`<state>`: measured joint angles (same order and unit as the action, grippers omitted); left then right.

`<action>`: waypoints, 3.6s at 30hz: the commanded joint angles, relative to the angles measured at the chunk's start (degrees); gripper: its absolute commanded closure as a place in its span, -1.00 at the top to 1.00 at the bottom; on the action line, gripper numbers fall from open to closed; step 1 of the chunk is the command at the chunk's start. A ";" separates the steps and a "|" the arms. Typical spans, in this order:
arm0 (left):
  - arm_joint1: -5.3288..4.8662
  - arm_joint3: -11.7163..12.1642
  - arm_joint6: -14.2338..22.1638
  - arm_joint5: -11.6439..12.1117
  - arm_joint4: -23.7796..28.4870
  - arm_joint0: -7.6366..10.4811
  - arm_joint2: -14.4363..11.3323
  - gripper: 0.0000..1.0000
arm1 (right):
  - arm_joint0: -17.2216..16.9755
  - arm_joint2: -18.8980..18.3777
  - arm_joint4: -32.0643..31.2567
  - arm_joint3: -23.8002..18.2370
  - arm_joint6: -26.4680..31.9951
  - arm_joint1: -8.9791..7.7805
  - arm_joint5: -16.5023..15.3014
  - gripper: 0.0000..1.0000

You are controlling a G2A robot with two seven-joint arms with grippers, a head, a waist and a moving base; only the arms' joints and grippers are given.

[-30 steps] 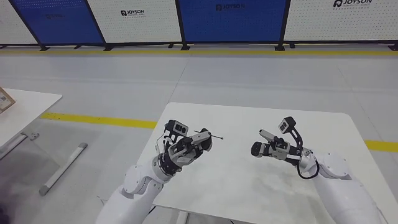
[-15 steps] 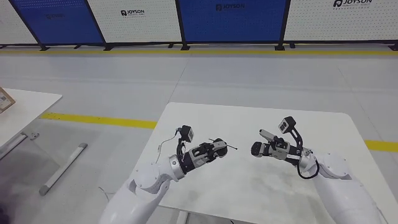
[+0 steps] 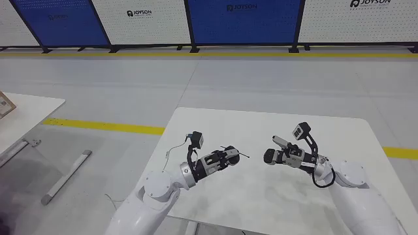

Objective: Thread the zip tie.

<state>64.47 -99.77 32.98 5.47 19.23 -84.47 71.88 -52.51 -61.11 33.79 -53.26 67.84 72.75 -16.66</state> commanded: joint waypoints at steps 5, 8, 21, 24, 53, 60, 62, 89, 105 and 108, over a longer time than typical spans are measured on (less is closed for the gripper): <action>0.17 1.09 -6.71 -6.64 -12.55 1.83 -3.89 -1.00 | 0.00 0.00 0.00 0.00 0.00 0.00 0.00 1.00; 0.32 0.96 -7.82 -6.85 -12.80 2.16 -4.65 -1.00 | 0.00 0.00 0.00 0.00 0.00 0.00 0.00 1.00; 0.43 0.82 -8.82 -2.44 -9.24 1.38 -3.88 -1.00 | 0.00 0.00 0.00 0.00 0.00 0.00 0.00 1.00; 0.23 1.32 -7.89 1.92 -6.05 0.02 -2.13 -1.00 | 0.00 0.00 0.00 0.00 0.00 0.00 0.00 1.00; -0.71 -0.89 -2.49 10.49 -3.51 -6.08 0.37 -1.00 | 0.00 0.00 0.00 0.00 0.00 0.00 0.00 1.00; -0.71 -0.89 -2.49 10.49 -3.51 -6.08 0.37 -1.00 | 0.00 0.00 0.00 0.00 0.00 0.00 0.00 1.00; -0.71 -0.89 -2.49 10.49 -3.51 -6.08 0.37 -1.00 | 0.00 0.00 0.00 0.00 0.00 0.00 0.00 1.00; -0.71 -0.89 -2.49 10.49 -3.51 -6.08 0.37 -1.00 | 2.78 -2.30 -35.21 -17.67 -9.89 -4.40 22.10 1.00; -0.71 -0.89 -2.49 10.49 -3.51 -6.08 0.37 -1.00 | 2.48 -3.37 -48.55 -26.20 -9.39 -6.10 36.14 1.00; -0.71 -0.89 -2.49 10.49 -3.51 -6.08 0.37 -1.00 | 2.54 -4.10 -54.88 -23.55 -9.40 -6.35 36.14 1.00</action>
<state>63.76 -100.66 30.48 15.96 15.72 -90.56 72.25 -50.17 -64.91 -18.84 -78.23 58.82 66.35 20.00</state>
